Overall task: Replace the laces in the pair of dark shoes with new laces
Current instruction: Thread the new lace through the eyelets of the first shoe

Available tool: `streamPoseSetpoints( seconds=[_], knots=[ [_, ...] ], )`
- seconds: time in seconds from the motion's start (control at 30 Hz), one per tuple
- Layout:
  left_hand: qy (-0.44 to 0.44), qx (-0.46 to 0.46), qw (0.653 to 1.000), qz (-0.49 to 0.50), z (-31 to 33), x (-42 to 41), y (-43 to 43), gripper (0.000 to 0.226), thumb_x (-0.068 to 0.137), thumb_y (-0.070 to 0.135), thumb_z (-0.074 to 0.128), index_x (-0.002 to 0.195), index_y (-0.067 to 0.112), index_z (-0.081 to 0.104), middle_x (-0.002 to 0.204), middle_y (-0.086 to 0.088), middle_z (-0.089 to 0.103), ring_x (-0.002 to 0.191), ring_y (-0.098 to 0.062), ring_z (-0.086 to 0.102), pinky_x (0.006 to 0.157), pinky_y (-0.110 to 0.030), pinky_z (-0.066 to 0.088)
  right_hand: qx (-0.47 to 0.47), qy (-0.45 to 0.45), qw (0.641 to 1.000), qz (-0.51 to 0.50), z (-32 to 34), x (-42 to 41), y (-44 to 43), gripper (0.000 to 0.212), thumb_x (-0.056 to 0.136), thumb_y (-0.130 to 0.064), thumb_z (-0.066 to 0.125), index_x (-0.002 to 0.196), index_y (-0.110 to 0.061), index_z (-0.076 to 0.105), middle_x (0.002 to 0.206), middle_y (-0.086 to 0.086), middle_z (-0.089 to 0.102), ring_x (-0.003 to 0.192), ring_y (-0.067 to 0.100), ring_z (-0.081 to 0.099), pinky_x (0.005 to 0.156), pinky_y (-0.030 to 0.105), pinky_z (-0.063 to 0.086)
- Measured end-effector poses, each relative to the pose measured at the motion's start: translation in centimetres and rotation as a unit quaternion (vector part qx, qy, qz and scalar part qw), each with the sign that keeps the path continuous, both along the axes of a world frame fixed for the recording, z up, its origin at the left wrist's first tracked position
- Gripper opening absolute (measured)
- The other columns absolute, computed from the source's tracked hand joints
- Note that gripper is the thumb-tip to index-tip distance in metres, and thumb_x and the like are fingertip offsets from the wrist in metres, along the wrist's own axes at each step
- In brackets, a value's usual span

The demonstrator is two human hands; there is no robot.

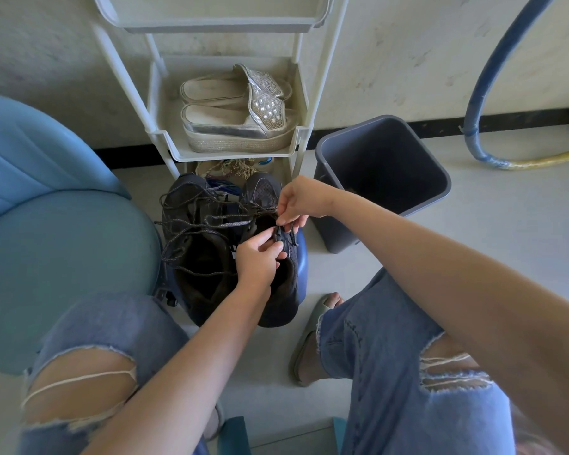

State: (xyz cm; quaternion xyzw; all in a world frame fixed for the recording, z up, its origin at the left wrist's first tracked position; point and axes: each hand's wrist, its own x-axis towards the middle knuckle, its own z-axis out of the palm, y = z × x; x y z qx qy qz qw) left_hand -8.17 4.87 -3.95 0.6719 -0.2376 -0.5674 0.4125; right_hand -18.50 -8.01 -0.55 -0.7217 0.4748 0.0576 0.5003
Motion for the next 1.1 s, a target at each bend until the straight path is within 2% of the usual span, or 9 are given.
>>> streamPoseSetpoints(
  seconds=[0.23,0.37,0.43,0.53,0.63,0.7,0.77,0.97,1.1],
  knots=[
    [-0.003,0.0,1.0,0.005,0.0,0.1,-0.1,0.04,0.092,-0.002,0.053,0.132,0.007,0.054,0.091,0.002,0.064,0.067,-0.003,0.058,0.051,-0.006,0.045,0.017,-0.003,0.999,0.032,0.1,-0.4,0.5,0.006,0.084,-0.014,0.072,0.079,-0.015,0.071,0.074,0.003,0.071,0.067,0.01,0.066,0.061,0.014,0.052],
    [-0.002,0.001,1.0,0.001,0.0,0.1,-0.1,0.04,0.093,0.0,0.053,0.133,0.005,0.053,0.1,-0.005,0.064,0.068,-0.003,0.058,0.05,-0.005,0.044,-0.012,0.015,0.998,0.053,0.2,-0.3,0.8,0.005,0.087,-0.017,0.069,0.083,-0.014,0.071,0.08,0.005,0.072,0.067,0.009,0.063,0.064,0.016,0.051],
    [0.001,-0.001,1.0,-0.001,0.2,0.1,-0.1,0.039,0.093,0.002,0.054,0.132,0.006,0.053,0.098,-0.006,0.065,0.069,-0.002,0.059,0.049,-0.005,0.044,-0.053,0.028,0.996,0.066,0.3,-0.1,0.9,0.008,0.087,-0.016,0.069,0.092,-0.011,0.072,0.089,0.005,0.071,0.077,0.012,0.063,0.072,0.019,0.05],
    [0.004,-0.006,1.0,-0.005,0.4,0.1,0.1,0.036,0.093,0.003,0.055,0.129,0.006,0.056,0.088,0.0,0.065,0.068,-0.002,0.059,0.049,-0.006,0.044,-0.107,0.009,0.99,0.091,1.2,-0.1,1.0,0.013,0.087,-0.009,0.066,0.098,-0.015,0.07,0.094,-0.008,0.061,0.092,0.012,0.056,0.088,0.027,0.046],
    [0.005,-0.002,1.0,-0.015,0.6,0.1,0.0,0.034,0.092,0.003,0.056,0.126,0.006,0.059,0.081,0.006,0.064,0.068,-0.001,0.059,0.049,-0.006,0.044,-0.124,0.01,0.982,0.146,1.7,-0.5,1.2,0.015,0.084,-0.012,0.07,0.094,-0.024,0.07,0.103,-0.006,0.054,0.097,0.011,0.043,0.082,0.016,0.035],
    [0.006,0.003,1.0,-0.025,0.7,0.2,0.0,0.033,0.092,0.003,0.056,0.124,0.007,0.06,0.08,0.007,0.064,0.069,-0.001,0.059,0.049,-0.006,0.043,-0.125,0.032,0.974,0.184,1.6,-0.5,1.5,0.016,0.082,-0.014,0.073,0.097,-0.02,0.071,0.103,-0.003,0.053,0.092,0.009,0.043,0.072,0.004,0.033],
    [0.007,0.007,0.999,-0.032,0.7,0.2,0.1,0.031,0.092,0.004,0.055,0.122,0.008,0.061,0.08,0.008,0.064,0.069,0.0,0.06,0.051,-0.006,0.042,-0.137,0.04,0.972,0.188,1.3,-0.4,1.6,0.015,0.081,-0.014,0.074,0.096,-0.015,0.072,0.098,-0.004,0.052,0.084,0.006,0.045,0.067,-0.001,0.033],
    [0.013,0.029,0.999,-0.023,0.4,0.5,0.0,0.034,0.093,0.002,0.053,0.127,0.004,0.057,0.08,0.007,0.061,0.068,-0.001,0.058,0.052,-0.007,0.043,-0.144,0.025,0.97,0.192,0.7,0.5,1.7,0.011,0.081,-0.014,0.074,0.092,-0.012,0.074,0.08,-0.014,0.053,0.073,-0.002,0.047,0.066,-0.001,0.034],
    [0.002,0.027,0.999,-0.038,0.1,0.5,0.0,0.032,0.095,0.003,0.051,0.126,0.005,0.058,0.079,0.007,0.061,0.068,-0.002,0.058,0.051,-0.006,0.043,-0.129,0.013,0.973,0.189,0.5,0.7,1.8,0.007,0.082,-0.02,0.074,0.088,-0.016,0.072,0.086,-0.01,0.057,0.077,0.0,0.049,0.068,0.003,0.035]
  ],
)
